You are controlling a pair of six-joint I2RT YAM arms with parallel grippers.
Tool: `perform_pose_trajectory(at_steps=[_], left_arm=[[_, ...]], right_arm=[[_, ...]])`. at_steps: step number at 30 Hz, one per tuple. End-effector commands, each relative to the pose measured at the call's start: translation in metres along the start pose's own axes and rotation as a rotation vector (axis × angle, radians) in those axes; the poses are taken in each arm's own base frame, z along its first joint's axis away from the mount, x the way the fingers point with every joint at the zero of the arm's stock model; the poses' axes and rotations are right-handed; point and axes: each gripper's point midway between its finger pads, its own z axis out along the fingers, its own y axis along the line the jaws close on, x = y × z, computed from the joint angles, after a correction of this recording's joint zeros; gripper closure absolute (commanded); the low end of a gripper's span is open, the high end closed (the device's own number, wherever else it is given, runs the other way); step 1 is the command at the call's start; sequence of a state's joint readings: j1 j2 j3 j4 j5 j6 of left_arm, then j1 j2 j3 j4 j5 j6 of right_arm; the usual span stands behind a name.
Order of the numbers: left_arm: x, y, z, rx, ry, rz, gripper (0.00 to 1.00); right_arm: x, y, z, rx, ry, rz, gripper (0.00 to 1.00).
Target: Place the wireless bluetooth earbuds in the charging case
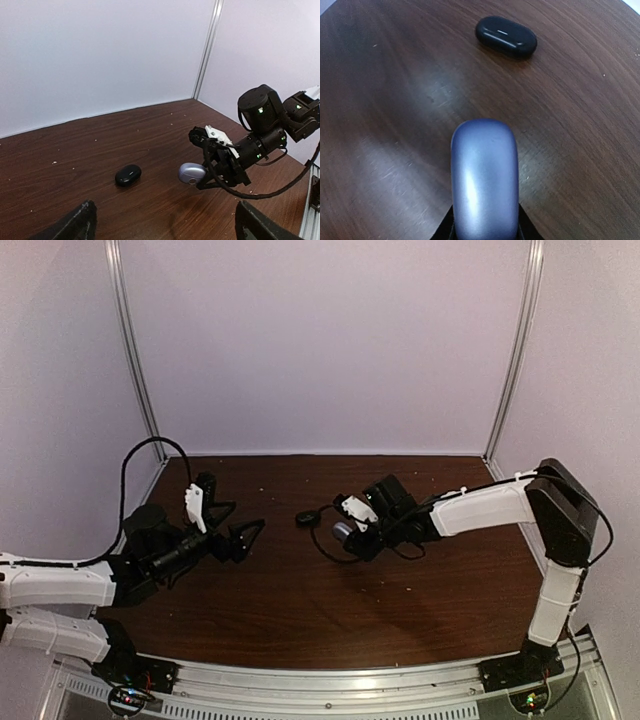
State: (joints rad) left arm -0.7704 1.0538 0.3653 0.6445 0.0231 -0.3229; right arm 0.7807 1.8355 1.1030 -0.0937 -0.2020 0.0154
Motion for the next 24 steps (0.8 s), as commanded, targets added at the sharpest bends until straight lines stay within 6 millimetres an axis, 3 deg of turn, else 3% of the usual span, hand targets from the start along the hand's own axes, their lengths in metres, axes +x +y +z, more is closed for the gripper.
perform_pose_trajectory(at_steps=[1, 7, 15, 19, 24], left_arm=[[-0.01, 0.019, -0.004, -0.105, -0.014, -0.07, 0.02], [-0.004, 0.031, -0.009, -0.17, 0.009, -0.087, 0.02], [-0.002, 0.042, -0.011, -0.218, 0.024, -0.11, 0.02], [0.001, 0.048, -0.01, -0.25, 0.048, -0.12, 0.02], [0.005, 0.054, -0.01, -0.272, 0.069, -0.146, 0.02]], right_arm=[[-0.033, -0.035, 0.028, 0.097, -0.038, 0.072, 0.87], [-0.038, -0.068, 0.059, 0.178, 0.009, 0.104, 0.82], [-0.029, -0.079, 0.085, 0.183, 0.051, 0.098, 0.74], [-0.035, -0.077, 0.078, 0.173, 0.039, 0.098, 0.61], [-0.052, -0.073, 0.051, 0.171, -0.02, 0.097, 0.41]])
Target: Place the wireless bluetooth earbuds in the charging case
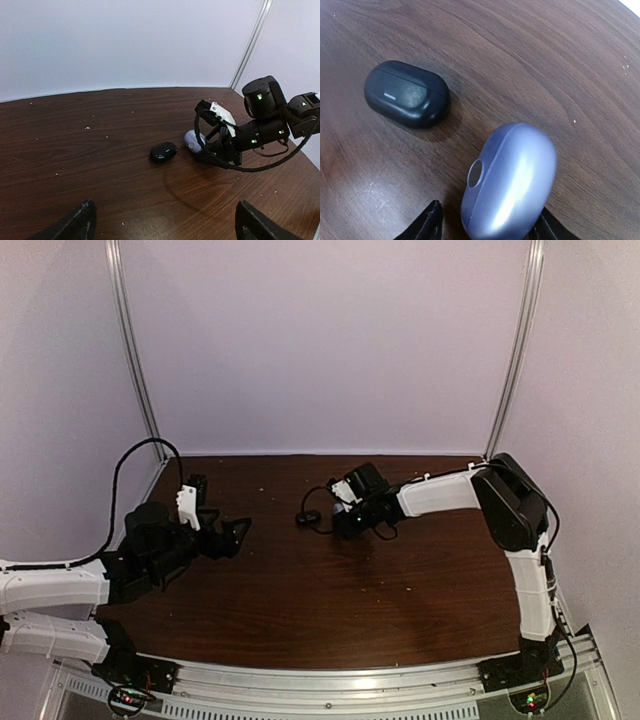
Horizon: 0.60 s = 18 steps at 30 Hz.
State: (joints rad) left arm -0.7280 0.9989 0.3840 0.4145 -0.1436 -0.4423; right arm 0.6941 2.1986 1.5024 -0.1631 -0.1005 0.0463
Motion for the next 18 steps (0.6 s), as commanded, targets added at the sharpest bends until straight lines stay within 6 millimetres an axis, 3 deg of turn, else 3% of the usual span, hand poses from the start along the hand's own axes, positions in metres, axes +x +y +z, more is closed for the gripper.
perform_pose_trajectory(at_steps=[1, 11, 13, 14, 18], left_arm=[[-0.016, 0.005, 0.002, -0.039, -0.024, -0.041, 0.02], [-0.012, 0.011, 0.013, -0.076, 0.076, -0.031, 0.02], [-0.012, 0.017, 0.016, -0.09, 0.091, -0.029, 0.02], [-0.012, 0.02, 0.018, -0.101, 0.103, -0.026, 0.02], [-0.019, 0.038, 0.021, -0.147, 0.12, -0.024, 0.02]], right_arm=[[-0.018, -0.004, -0.032, 0.009, -0.056, 0.003, 0.38], [-0.047, -0.015, -0.101, 0.035, -0.201, 0.028, 0.2], [-0.046, -0.02, -0.117, 0.04, -0.231, 0.041, 0.11], [-0.048, -0.023, -0.127, 0.044, -0.252, 0.047, 0.03], [-0.054, -0.037, -0.166, 0.073, -0.332, 0.076, 0.0]])
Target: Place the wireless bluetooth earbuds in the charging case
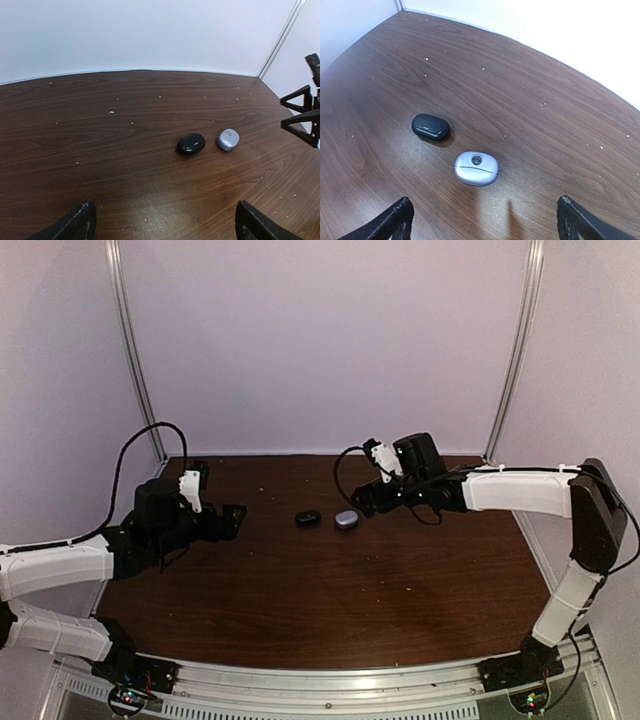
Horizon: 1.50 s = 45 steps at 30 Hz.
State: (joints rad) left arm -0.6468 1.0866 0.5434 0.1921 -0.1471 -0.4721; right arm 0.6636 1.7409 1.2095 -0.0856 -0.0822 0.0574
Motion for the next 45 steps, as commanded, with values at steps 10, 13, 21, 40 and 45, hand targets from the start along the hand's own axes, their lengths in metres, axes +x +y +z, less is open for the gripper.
perform_pose_trajectory(at_steps=[10, 13, 21, 40, 45], left_arm=[[-0.051, 0.06, -0.007, -0.154, -0.084, -0.089, 0.02], [-0.051, 0.061, -0.005, -0.162, -0.075, -0.09, 0.02], [-0.024, 0.072, 0.003, -0.195, -0.021, -0.136, 0.02], [0.031, 0.103, -0.005, -0.319, 0.025, -0.156, 0.02], [0.037, 0.106, -0.003, -0.328, 0.037, -0.151, 0.02]], right_arm=[[-0.032, -0.061, -0.115, 0.13, -0.292, 0.161, 0.0], [-0.022, -0.067, -0.136, 0.153, -0.335, 0.182, 0.0], [0.012, -0.083, -0.177, 0.225, -0.437, 0.241, 0.0], [0.095, -0.092, -0.199, 0.27, -0.541, 0.33, 0.0], [0.099, -0.091, -0.2, 0.264, -0.55, 0.327, 0.0]])
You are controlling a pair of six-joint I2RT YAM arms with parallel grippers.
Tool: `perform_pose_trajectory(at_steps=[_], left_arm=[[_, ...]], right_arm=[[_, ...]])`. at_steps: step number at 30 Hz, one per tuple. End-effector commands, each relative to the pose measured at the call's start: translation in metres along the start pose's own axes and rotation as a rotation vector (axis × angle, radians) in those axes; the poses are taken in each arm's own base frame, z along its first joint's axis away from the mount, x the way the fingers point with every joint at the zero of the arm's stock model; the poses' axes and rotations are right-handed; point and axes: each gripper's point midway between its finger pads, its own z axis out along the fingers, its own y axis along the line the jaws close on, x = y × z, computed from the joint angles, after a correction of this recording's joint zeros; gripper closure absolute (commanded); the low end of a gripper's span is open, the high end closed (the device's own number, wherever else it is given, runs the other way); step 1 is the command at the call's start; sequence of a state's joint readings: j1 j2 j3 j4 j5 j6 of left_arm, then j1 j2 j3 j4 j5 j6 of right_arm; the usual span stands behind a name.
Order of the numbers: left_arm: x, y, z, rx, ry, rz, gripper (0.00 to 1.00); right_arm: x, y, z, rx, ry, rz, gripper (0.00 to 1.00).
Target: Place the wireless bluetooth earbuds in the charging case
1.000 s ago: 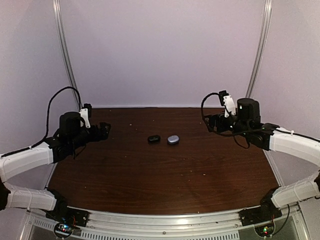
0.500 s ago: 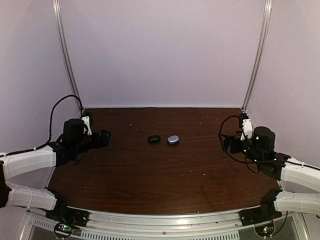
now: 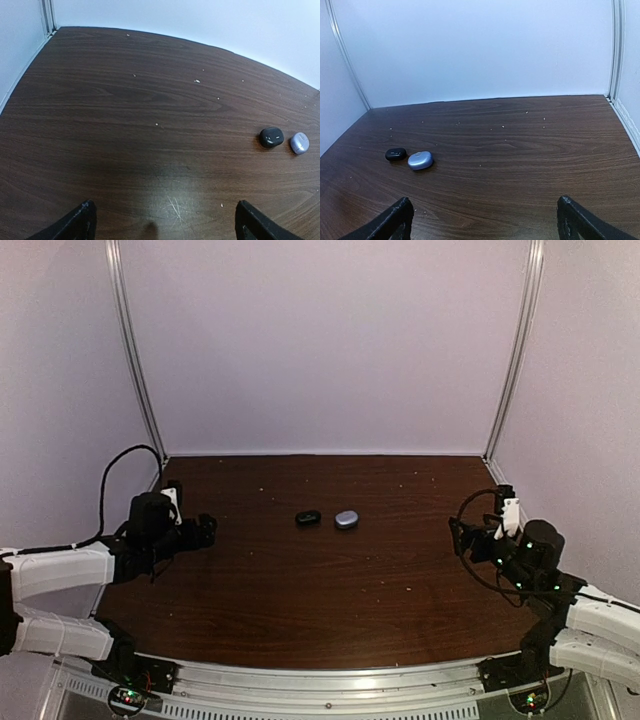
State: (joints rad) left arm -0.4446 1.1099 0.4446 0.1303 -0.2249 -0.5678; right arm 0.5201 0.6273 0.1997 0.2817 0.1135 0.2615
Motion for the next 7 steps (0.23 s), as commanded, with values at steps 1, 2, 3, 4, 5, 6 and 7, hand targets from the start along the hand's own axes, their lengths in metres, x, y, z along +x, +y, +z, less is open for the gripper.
perform_pose_trajectory(at_steps=[1, 2, 3, 4, 5, 6, 7], left_arm=[[-0.0063, 0.0023, 0.0021, -0.009, -0.045, -0.013, 0.02], [-0.006, 0.0026, 0.0026, -0.011, -0.045, -0.013, 0.02], [-0.0054, 0.0029, 0.0029, -0.012, -0.043, -0.013, 0.02], [-0.0049, 0.0035, 0.003, -0.014, -0.044, -0.012, 0.02], [-0.0062, 0.0032, 0.0024, -0.012, -0.051, -0.013, 0.02], [-0.0069, 0.0033, 0.0016, -0.01, -0.057, -0.013, 0.02], [-0.0094, 0.0025, -0.0001, -0.005, -0.068, -0.015, 0.02]], right_arm=[[-0.0054, -0.0025, -0.0024, 0.005, -0.041, 0.014, 0.0], [-0.0054, -0.0024, -0.0025, 0.003, -0.043, 0.014, 0.0], [-0.0053, -0.0022, -0.0026, 0.001, -0.043, 0.014, 0.0], [-0.0054, -0.0023, -0.0026, 0.002, -0.044, 0.013, 0.0], [-0.0062, -0.0021, -0.0028, 0.002, -0.046, 0.012, 0.0], [-0.0062, -0.0022, -0.0029, 0.002, -0.046, 0.011, 0.0], [-0.0067, -0.0026, -0.0031, 0.003, -0.049, 0.01, 0.0]])
